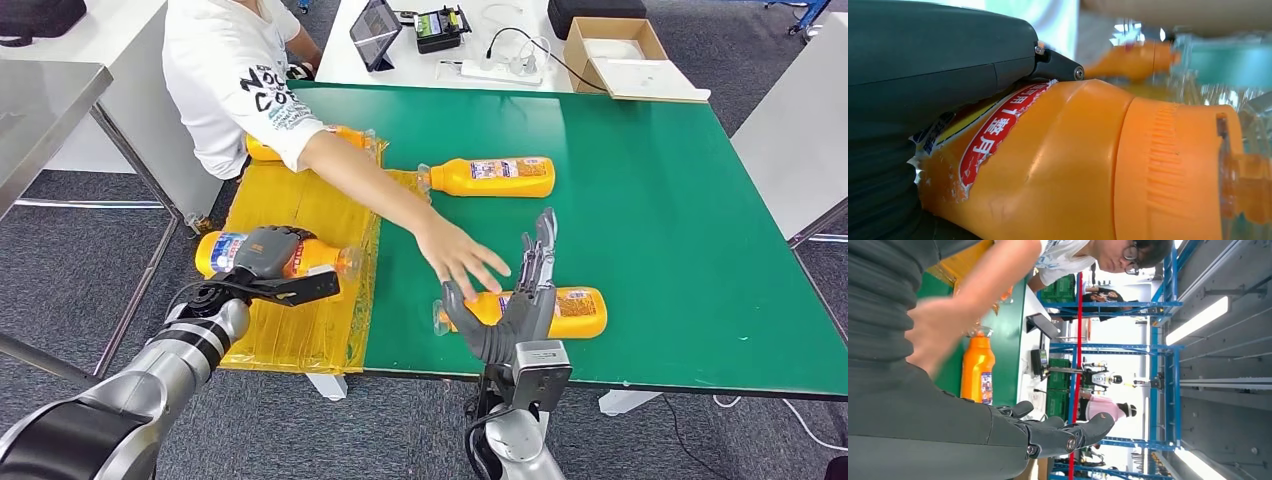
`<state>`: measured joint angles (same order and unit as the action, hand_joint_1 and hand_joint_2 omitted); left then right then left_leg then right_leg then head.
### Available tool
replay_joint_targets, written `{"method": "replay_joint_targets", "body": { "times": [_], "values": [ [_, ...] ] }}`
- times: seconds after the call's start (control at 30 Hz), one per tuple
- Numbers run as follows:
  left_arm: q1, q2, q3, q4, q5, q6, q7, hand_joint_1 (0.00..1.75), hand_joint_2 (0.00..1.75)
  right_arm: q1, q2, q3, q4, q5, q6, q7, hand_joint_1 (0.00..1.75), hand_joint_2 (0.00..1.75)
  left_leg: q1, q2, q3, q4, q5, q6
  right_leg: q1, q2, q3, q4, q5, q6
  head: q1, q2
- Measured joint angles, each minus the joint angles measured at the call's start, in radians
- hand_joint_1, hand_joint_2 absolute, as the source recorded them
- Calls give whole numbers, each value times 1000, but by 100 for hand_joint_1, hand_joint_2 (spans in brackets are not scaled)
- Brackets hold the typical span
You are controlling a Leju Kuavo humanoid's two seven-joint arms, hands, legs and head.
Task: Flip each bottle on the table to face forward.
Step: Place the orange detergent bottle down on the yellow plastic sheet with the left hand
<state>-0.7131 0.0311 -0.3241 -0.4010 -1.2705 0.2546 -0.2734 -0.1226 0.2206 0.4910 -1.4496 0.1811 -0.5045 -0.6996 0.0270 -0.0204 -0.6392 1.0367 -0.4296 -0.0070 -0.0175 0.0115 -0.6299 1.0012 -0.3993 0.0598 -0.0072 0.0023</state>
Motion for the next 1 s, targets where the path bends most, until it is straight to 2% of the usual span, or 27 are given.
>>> {"method": "replay_joint_targets", "body": {
  "times": [0.27, 0.3, 0.37, 0.4, 0.43, 0.5, 1.0],
  "values": [
    [8, 22, 0, 24, 31, -55, -51, 171, 175, 0, 0, -1, 1, -8, 24, 0, 0, 175, 0, 0, 0, 0, 0, 0, 0, 0, 0, 0, 0, 0, 0, 0],
    [9, 22, 0, 24, 38, -60, -57, 145, 175, 0, 0, -1, 1, -8, 27, 0, 0, 175, 0, 0, 0, 0, 0, 0, 0, 0, 0, 0, 0, 0, 0, 0],
    [11, 23, 4, 24, 59, -77, -76, 58, 175, 1, 0, -1, 3, -7, 34, 0, 0, 175, 0, 0, 0, 0, 0, 0, 0, 0, 1, 0, 0, 0, 0, 0],
    [12, 23, 7, 24, 73, -89, -87, 19, 131, 1, 1, -2, 5, -6, 39, 0, 0, 175, 0, 0, 1, 0, 0, 0, 0, 0, 1, 0, 0, 0, 0, 0],
    [15, 23, 12, 24, 87, -105, -99, 1, 87, 1, 1, -2, 8, -4, 43, 0, 0, 175, 0, 0, 1, 0, 0, 0, 0, 0, 1, 0, 0, 0, 0, 0],
    [20, 22, 22, 24, 111, -135, -118, 0, 0, 0, 1, -4, 13, -1, 53, 0, 0, 175, 0, 0, 1, 0, 0, 0, 0, 0, 2, 0, 0, 0, 0, 0],
    [28, 15, 92, 24, 264, -339, -235, 0, 0, -1, 4, -20, 63, 12, 72, 0, 0, 175, 0, -1, 7, 0, 0, 0, 0, -1, 8, 0, 0, 0, 0, 0]
  ]
}}
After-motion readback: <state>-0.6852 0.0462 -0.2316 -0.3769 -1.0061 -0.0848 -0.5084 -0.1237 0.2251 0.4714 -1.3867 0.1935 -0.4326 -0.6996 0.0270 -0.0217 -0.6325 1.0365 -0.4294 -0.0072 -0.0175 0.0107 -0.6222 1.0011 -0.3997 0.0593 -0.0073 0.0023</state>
